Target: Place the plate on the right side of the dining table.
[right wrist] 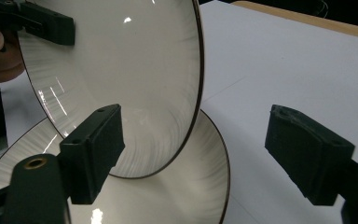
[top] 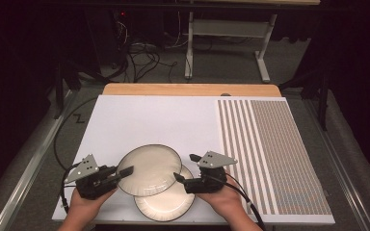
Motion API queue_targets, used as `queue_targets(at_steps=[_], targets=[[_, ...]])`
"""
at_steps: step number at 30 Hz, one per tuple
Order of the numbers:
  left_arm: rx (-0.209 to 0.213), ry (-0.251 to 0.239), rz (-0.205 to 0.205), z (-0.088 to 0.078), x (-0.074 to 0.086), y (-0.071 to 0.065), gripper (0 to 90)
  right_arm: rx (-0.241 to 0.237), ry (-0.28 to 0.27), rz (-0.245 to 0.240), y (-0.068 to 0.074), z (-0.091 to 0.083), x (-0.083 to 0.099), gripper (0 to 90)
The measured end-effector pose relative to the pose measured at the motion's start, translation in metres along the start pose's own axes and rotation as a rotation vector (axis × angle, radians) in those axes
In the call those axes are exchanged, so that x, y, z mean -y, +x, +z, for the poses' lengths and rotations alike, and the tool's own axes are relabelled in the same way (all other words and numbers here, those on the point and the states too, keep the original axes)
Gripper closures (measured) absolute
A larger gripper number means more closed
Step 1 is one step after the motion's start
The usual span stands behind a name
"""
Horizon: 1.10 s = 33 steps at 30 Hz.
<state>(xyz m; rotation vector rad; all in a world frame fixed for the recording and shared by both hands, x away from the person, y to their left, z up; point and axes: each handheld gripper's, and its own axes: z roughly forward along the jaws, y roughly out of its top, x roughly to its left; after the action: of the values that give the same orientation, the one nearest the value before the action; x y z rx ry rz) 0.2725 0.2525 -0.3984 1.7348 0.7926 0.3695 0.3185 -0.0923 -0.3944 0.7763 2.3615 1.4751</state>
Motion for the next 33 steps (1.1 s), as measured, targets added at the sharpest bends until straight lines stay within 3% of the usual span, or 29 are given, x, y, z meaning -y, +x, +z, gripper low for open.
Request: queue_targets(at_steps=[5,11,17,28,33], targets=[[-0.002,0.004,0.004,0.0,0.0,0.0,77.2,-0.021,0.006,0.009,0.0,0.011,-0.002,33.3],[-0.002,0.006,0.012,-0.001,0.0,-0.001,77.2,-0.05,0.02,0.011,0.003,0.02,0.001,58.6],[0.0,0.007,0.013,-0.001,0.0,-0.001,77.2,-0.08,0.026,0.063,-0.002,0.022,0.003,74.7],[0.013,0.003,-0.048,-0.002,0.0,-0.003,79.0,-0.114,0.003,0.161,-0.007,0.019,0.007,86.6],[0.015,-0.006,-0.059,-0.004,-0.003,-0.004,79.3,-0.111,-0.015,0.163,-0.003,0.014,0.004,87.3]])
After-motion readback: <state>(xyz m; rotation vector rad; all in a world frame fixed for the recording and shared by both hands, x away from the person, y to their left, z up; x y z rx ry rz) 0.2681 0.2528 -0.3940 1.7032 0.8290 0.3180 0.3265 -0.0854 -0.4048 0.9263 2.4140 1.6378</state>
